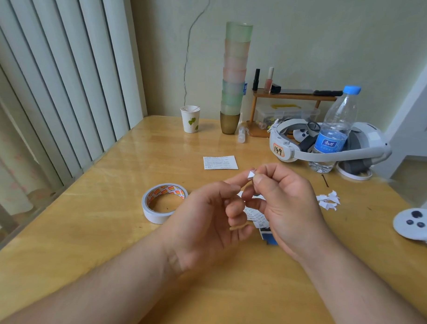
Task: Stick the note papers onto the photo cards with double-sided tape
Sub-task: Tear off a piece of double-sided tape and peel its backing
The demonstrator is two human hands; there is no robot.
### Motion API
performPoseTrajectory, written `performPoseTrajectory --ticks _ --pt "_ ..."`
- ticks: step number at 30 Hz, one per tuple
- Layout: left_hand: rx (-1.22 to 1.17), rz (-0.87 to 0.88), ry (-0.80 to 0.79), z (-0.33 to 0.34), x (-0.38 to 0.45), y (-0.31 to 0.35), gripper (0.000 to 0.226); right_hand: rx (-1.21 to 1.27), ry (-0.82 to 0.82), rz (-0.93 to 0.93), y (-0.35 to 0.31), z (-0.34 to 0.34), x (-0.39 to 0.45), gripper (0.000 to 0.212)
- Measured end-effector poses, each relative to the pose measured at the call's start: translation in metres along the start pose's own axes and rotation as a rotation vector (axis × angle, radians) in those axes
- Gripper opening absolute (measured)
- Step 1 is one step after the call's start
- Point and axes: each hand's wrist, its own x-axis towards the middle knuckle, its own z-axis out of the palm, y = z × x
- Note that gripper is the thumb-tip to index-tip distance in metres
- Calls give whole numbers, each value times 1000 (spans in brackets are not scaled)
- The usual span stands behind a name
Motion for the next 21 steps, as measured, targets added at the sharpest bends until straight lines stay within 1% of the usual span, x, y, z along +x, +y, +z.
performPoseTrajectory --ticks 4,6,8,12,15,18,21 --pt "466 211 167 -3 1 -7 45 -215 38 -105 3 -4 0 19" --pt "546 271 207 -3 2 -10 45 -323 18 -185 2 -7 0 18" --pt "524 300 230 -1 1 -10 39 -392 9 -259 0 -10 0 24" --pt "503 377 253 4 -2 -5 31 -301 -41 -231 -11 -16 2 29" --pt "573 417 257 5 -5 -1 30 -282 -102 -200 -18 -17 -1 29" --pt "719 492 208 2 -6 -3 26 -220 -96 -152 -15 -11 -3 20" --pt "936 616 248 -4 -6 -6 26 -34 -74 -63 -12 -5 -3 23"
